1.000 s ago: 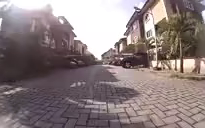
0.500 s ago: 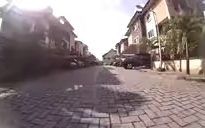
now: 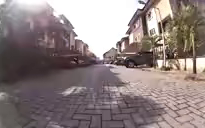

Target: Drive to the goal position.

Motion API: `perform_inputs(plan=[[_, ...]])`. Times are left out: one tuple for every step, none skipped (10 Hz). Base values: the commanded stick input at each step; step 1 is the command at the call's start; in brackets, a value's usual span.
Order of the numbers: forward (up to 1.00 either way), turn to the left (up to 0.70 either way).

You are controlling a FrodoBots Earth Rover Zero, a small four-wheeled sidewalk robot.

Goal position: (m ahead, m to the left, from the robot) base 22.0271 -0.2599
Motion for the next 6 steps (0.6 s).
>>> perform_inputs(plan=[[0.69,0.03],[0.69,0.03],[0.69,0.03],[0.69,0.03],[0.69,0.03],[0.69,0.03]])
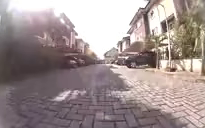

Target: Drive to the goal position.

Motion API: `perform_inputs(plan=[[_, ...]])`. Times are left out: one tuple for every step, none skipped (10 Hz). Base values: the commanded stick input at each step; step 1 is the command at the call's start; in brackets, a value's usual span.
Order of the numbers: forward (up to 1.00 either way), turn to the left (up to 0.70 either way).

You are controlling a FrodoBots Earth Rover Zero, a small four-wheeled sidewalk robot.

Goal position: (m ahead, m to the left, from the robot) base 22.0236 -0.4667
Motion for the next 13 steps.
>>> perform_inputs(plan=[[0.69,0.03],[0.69,0.03],[0.69,0.03],[0.69,0.03],[0.69,0.03],[0.69,0.03],[0.69,0.03],[0.69,0.03],[0.69,0.03],[0.69,0.03],[0.69,0.03],[0.69,0.03],[0.69,0.03]])
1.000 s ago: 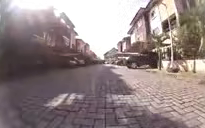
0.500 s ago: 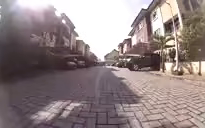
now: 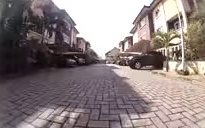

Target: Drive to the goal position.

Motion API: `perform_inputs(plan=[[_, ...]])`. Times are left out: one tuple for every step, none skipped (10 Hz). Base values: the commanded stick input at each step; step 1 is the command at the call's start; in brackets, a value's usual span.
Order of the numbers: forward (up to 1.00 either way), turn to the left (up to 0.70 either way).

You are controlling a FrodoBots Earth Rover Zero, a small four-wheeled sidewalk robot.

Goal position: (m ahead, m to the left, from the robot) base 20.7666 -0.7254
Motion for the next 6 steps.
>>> perform_inputs(plan=[[0.69,0.03],[0.69,0.03],[0.69,0.03],[0.69,0.03],[0.69,0.03],[0.69,0.03]])
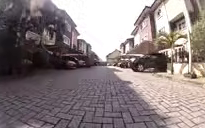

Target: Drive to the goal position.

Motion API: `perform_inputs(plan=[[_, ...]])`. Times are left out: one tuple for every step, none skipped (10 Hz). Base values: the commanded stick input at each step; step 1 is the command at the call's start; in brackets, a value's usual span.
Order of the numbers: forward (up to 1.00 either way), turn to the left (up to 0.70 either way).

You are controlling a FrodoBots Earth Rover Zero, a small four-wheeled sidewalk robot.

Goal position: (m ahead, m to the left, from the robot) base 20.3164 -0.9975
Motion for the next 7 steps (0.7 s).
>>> perform_inputs(plan=[[0.69,0.03],[0.69,0.03],[0.69,0.03],[0.69,0.03],[0.69,0.03],[0.69,0.03],[0.69,0.03]])
